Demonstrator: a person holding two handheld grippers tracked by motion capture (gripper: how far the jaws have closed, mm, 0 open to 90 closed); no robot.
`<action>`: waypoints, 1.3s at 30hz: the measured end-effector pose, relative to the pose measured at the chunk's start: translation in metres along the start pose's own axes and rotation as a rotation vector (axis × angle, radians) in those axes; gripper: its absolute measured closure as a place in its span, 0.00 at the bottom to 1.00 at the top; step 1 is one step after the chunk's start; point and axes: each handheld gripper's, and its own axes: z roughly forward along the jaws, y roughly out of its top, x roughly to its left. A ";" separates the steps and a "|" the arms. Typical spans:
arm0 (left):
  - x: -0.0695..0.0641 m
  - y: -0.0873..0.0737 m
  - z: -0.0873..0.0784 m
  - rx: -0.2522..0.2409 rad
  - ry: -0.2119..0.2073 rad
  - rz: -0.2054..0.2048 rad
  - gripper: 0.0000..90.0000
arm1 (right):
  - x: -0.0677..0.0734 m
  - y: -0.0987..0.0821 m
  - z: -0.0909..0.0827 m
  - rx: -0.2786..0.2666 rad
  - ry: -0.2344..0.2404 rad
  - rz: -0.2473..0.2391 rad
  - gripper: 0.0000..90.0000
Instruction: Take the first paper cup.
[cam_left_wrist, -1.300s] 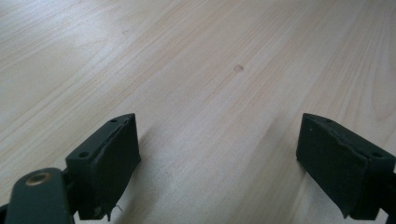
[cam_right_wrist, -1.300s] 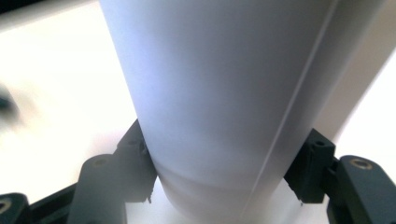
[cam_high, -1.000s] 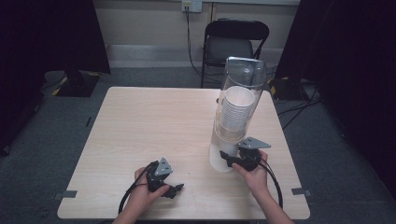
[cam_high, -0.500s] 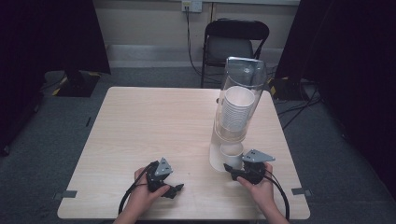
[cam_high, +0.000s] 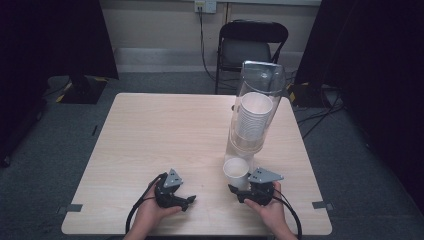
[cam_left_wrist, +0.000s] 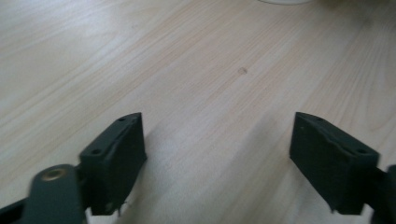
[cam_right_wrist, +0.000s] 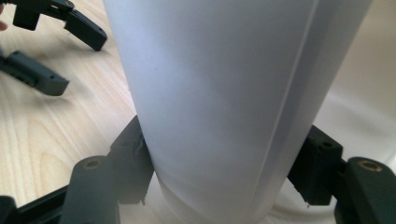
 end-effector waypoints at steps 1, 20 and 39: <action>0.001 0.002 -0.002 0.006 -0.005 -0.010 0.25 | 0.001 0.001 0.000 -0.005 0.008 -0.007 0.37; 0.003 0.067 -0.049 -0.196 -0.153 -0.129 0.24 | 0.021 0.006 0.015 -0.047 0.035 -0.060 0.36; -0.014 0.115 -0.038 -0.124 -0.235 -0.159 0.43 | 0.027 0.010 0.016 -0.078 0.049 -0.105 0.36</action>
